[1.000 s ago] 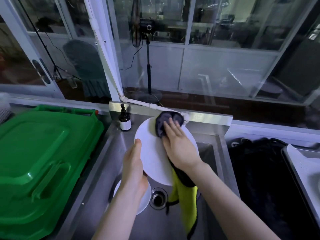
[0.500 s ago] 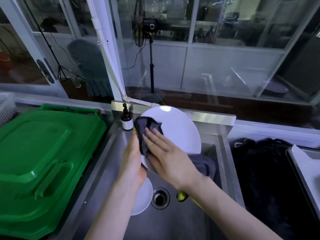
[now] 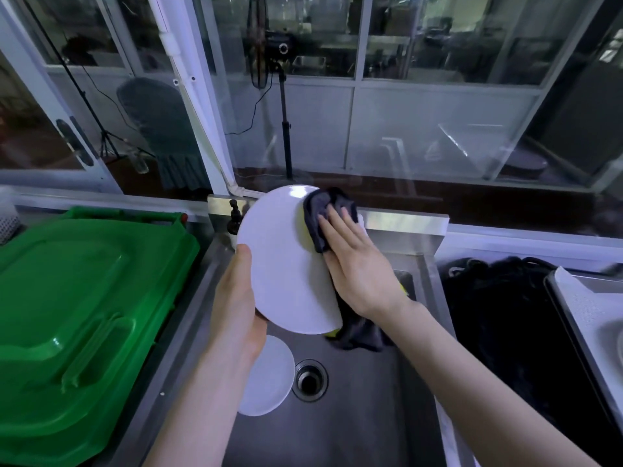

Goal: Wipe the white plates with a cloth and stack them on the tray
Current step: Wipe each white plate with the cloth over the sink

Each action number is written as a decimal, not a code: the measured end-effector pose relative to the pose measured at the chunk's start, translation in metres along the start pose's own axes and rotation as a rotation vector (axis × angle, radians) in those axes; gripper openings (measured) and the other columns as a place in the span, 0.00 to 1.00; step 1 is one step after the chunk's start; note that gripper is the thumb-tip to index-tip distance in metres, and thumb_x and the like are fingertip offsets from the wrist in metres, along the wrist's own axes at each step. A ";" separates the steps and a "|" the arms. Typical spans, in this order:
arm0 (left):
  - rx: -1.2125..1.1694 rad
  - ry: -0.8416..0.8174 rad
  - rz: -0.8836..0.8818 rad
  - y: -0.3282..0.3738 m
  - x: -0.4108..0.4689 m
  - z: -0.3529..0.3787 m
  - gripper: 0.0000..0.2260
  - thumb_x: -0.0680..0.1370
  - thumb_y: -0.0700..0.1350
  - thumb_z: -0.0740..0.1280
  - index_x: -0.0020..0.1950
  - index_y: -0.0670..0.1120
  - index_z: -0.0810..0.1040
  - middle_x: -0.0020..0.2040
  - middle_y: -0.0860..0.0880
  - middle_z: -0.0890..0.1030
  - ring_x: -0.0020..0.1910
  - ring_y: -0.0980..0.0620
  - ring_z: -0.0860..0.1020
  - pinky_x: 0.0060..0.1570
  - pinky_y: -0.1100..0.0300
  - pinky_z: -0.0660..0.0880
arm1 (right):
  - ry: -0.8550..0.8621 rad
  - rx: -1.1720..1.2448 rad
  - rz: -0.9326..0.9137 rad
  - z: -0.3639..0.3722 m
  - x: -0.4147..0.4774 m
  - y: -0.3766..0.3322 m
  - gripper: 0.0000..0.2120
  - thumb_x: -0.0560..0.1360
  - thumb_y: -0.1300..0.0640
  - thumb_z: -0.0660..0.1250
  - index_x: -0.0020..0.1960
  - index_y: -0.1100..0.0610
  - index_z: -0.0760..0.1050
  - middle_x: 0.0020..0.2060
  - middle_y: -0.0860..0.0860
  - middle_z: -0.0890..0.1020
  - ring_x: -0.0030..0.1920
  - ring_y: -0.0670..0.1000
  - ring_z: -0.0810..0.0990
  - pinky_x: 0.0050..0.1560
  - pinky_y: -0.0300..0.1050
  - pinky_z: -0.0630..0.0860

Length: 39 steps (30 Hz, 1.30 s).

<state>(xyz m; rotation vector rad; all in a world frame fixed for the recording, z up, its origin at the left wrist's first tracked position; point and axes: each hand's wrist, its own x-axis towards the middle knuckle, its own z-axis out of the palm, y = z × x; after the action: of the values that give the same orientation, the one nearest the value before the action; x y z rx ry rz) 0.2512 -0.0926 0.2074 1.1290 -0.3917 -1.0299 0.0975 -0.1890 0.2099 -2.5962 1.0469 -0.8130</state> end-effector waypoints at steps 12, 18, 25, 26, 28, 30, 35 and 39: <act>-0.016 0.089 -0.120 0.001 -0.004 0.002 0.21 0.79 0.61 0.64 0.62 0.48 0.83 0.57 0.48 0.86 0.58 0.46 0.84 0.59 0.47 0.78 | -0.026 -0.042 -0.216 0.029 -0.080 -0.030 0.23 0.83 0.52 0.59 0.74 0.62 0.67 0.75 0.56 0.65 0.77 0.56 0.61 0.75 0.50 0.61; 0.081 0.068 -0.097 0.000 -0.012 0.007 0.14 0.80 0.63 0.63 0.55 0.58 0.83 0.51 0.58 0.87 0.53 0.51 0.85 0.52 0.48 0.82 | 0.019 -0.027 0.093 0.013 -0.036 0.004 0.24 0.83 0.56 0.57 0.76 0.64 0.61 0.77 0.57 0.60 0.79 0.57 0.53 0.77 0.54 0.57; 0.096 -0.028 -0.146 -0.002 -0.013 0.013 0.20 0.83 0.63 0.57 0.64 0.54 0.81 0.60 0.53 0.85 0.60 0.52 0.83 0.67 0.45 0.75 | -0.052 0.027 -0.234 0.011 -0.004 -0.029 0.24 0.81 0.60 0.60 0.74 0.67 0.63 0.76 0.60 0.60 0.78 0.59 0.54 0.78 0.53 0.52; 0.067 -0.022 -0.152 -0.003 -0.009 0.011 0.22 0.83 0.63 0.58 0.65 0.51 0.81 0.62 0.50 0.84 0.61 0.51 0.82 0.67 0.46 0.74 | -0.058 0.017 -0.294 0.014 -0.011 -0.034 0.23 0.81 0.60 0.61 0.73 0.67 0.65 0.76 0.60 0.62 0.78 0.59 0.55 0.78 0.53 0.54; 0.006 0.006 -0.208 -0.004 -0.004 0.005 0.26 0.80 0.66 0.60 0.65 0.47 0.81 0.61 0.46 0.85 0.59 0.48 0.83 0.60 0.48 0.78 | -0.102 0.012 -0.359 0.023 -0.030 -0.037 0.22 0.81 0.58 0.61 0.74 0.64 0.66 0.76 0.57 0.63 0.78 0.57 0.57 0.77 0.53 0.57; -0.069 0.004 -0.308 -0.004 -0.002 0.000 0.33 0.73 0.70 0.66 0.62 0.44 0.82 0.55 0.45 0.86 0.52 0.46 0.85 0.45 0.51 0.82 | -0.127 -0.006 -0.376 0.028 -0.049 -0.033 0.21 0.83 0.55 0.58 0.75 0.60 0.66 0.76 0.53 0.64 0.78 0.55 0.58 0.75 0.52 0.61; 0.012 0.050 -0.120 -0.006 0.003 -0.007 0.23 0.79 0.64 0.62 0.64 0.51 0.82 0.60 0.49 0.85 0.60 0.46 0.83 0.59 0.46 0.78 | -0.013 -0.172 -0.172 0.019 -0.072 0.001 0.23 0.83 0.50 0.57 0.73 0.60 0.69 0.74 0.55 0.68 0.76 0.55 0.63 0.76 0.49 0.60; 0.099 0.013 -0.140 -0.010 -0.003 -0.005 0.20 0.81 0.66 0.60 0.64 0.57 0.81 0.60 0.54 0.85 0.59 0.47 0.83 0.64 0.40 0.76 | 0.012 -0.194 0.023 0.007 -0.044 0.020 0.23 0.83 0.53 0.57 0.75 0.62 0.65 0.75 0.56 0.66 0.78 0.55 0.58 0.77 0.52 0.58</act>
<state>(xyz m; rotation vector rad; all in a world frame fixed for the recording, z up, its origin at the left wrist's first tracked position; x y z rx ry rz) 0.2486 -0.0875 0.1971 1.2648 -0.3605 -1.1352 0.0645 -0.1732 0.1782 -2.7349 1.2127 -0.7571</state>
